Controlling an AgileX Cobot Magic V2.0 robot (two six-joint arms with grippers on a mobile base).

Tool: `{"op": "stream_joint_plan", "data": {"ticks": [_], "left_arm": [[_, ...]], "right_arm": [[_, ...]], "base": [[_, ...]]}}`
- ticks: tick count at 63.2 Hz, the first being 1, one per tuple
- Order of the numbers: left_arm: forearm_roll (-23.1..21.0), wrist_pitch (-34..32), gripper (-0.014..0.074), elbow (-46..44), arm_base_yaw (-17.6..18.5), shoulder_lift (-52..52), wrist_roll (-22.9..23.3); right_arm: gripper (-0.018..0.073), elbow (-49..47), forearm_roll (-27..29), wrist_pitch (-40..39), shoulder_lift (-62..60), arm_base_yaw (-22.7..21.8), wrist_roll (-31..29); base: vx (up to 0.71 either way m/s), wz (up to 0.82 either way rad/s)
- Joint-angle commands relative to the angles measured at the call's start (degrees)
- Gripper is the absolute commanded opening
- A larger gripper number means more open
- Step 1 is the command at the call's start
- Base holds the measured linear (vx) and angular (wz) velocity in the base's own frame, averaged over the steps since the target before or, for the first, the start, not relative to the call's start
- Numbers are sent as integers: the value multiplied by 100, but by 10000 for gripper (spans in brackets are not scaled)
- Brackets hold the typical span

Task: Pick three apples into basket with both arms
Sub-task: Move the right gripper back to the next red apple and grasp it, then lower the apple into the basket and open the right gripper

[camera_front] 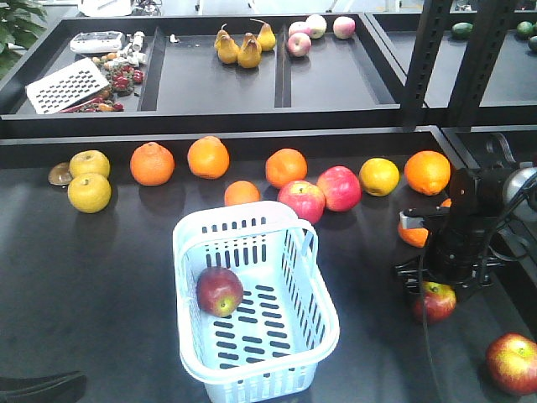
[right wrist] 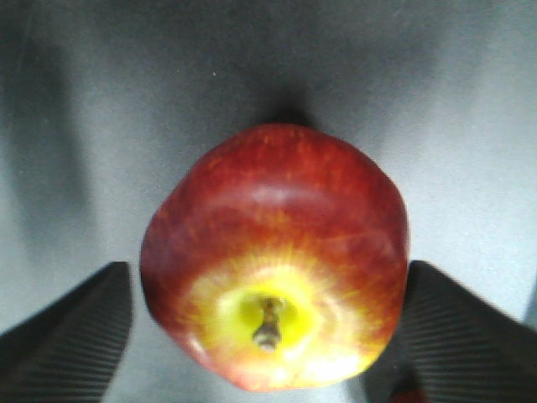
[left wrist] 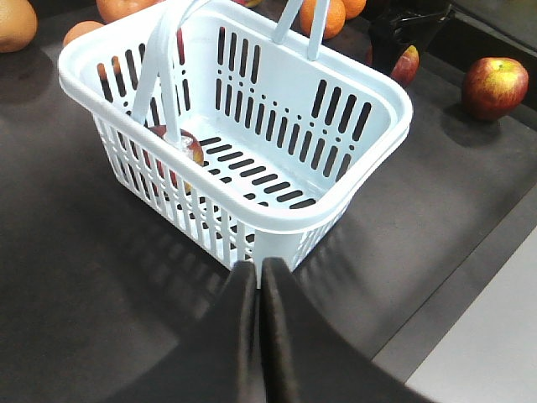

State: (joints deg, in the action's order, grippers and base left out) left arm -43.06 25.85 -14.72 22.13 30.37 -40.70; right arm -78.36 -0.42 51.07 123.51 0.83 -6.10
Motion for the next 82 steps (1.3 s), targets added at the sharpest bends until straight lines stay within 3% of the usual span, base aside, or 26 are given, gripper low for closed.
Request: {"op": "stream_joint_plan", "data": {"ticks": [1,23,35,42,51,58,69,82], "left_arm": [[-172,-263,-8,-115,1,9,56],[-172,-263,-8,-115,1,9,56],[-172,-263,-8,-115,1,9,56],[-177,-262,-8,-115,1,9,56],[-182,-262,-8,-115,1,9,56],[-182,-262,-8,-115,1,9,56],[-182,-257,-8,-115,1,9,56],[-182,-257,-8,-115,1,9,56]], "right_arm": [[512,-135,42,-10,-348,-14,-78],[-9,-135,187,528,-1657,-14,-378],[-8,-110,1169,1210,-2800,5,-997],[-4,-110,1545,1525,-3384,244,-1224],[-4,-110,1810,1746,-3994,988,-1217],[-4,-110,1936,1522,-4194,1834,-1184],[-4,-110,1793,998,-3899,2885,-618],[-4,-110,1756,456,-3081,3267,-414]], "base": [[0,0],[0,0],[0,0],[0,0],[0,0],[0,0],[0,0],[0,0]]}}
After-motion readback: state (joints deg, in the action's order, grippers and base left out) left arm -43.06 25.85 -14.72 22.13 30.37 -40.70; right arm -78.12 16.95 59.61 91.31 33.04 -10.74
